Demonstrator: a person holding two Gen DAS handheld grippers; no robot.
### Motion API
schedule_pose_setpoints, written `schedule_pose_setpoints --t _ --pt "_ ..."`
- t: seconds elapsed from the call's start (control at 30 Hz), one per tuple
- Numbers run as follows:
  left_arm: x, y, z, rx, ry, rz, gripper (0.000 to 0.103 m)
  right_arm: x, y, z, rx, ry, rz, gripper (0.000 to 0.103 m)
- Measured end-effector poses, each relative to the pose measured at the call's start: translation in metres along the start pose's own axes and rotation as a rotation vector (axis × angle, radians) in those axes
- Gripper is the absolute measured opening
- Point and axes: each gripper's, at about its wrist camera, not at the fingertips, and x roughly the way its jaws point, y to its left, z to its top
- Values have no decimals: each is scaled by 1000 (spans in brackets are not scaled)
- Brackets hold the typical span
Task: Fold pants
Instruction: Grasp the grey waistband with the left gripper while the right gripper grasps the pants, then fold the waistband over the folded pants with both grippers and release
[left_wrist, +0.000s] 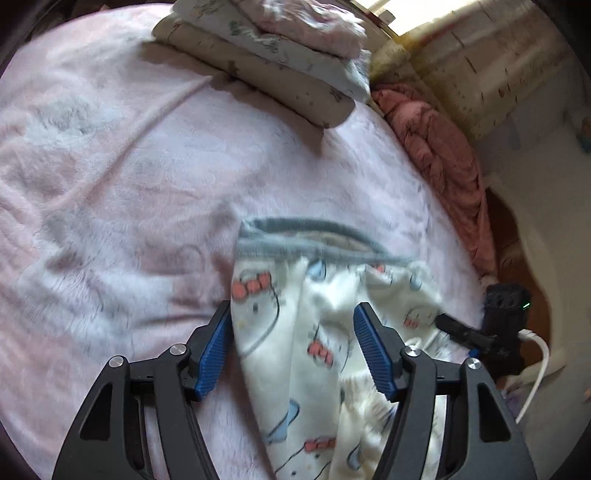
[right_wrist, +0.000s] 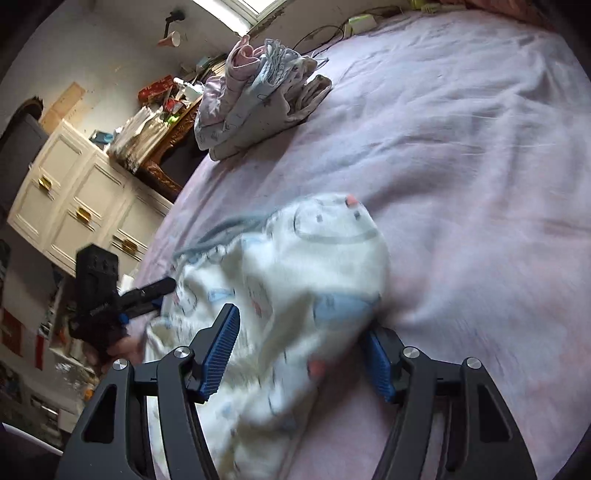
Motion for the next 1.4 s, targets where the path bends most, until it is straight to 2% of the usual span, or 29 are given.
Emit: schedule_pose_setpoints --t 0.07,0.17,0.23,0.3,0.53,0.57,0.63,0.67,0.87,0.97,1.07,1.2,1.4 --pt "2 6 9 -26 -4 -26 58 9 0 11 2 11 24 66" --pt "10 8 18 -35 5 -9 48 20 3 24 -12 15 25 66" --pt "10 9 24 -64 12 -26 48 25 4 29 -15 13 18 66" --pt "13 3 28 -33 14 -16 46 28 5 32 -14 10 10 66" --pt "16 -13 24 63 14 55 46 37 6 46 -21 20 -45 38" --pt "17 -12 25 61 12 59 43 38 6 47 -19 21 -52 31" --pt "17 -16 25 88 -5 76 22 38 6 47 -15 24 -68 24" --pt "15 -18 24 122 -7 80 7 38 6 46 -14 26 -72 22" --pt "1 -37 17 236 -82 128 6 28 26 46 -86 -16 -126 14" --pt "-17 -45 15 271 -131 103 6 12 46 39 -165 -66 -143 14" --pt "-37 -63 6 355 -195 76 6 -8 67 30 -253 -128 -190 14" --pt "-61 -88 -15 452 -263 81 6 -33 84 16 -319 -185 -187 13" --pt "-86 -98 -49 509 -256 47 6 -67 100 -20 -416 -235 -189 13"
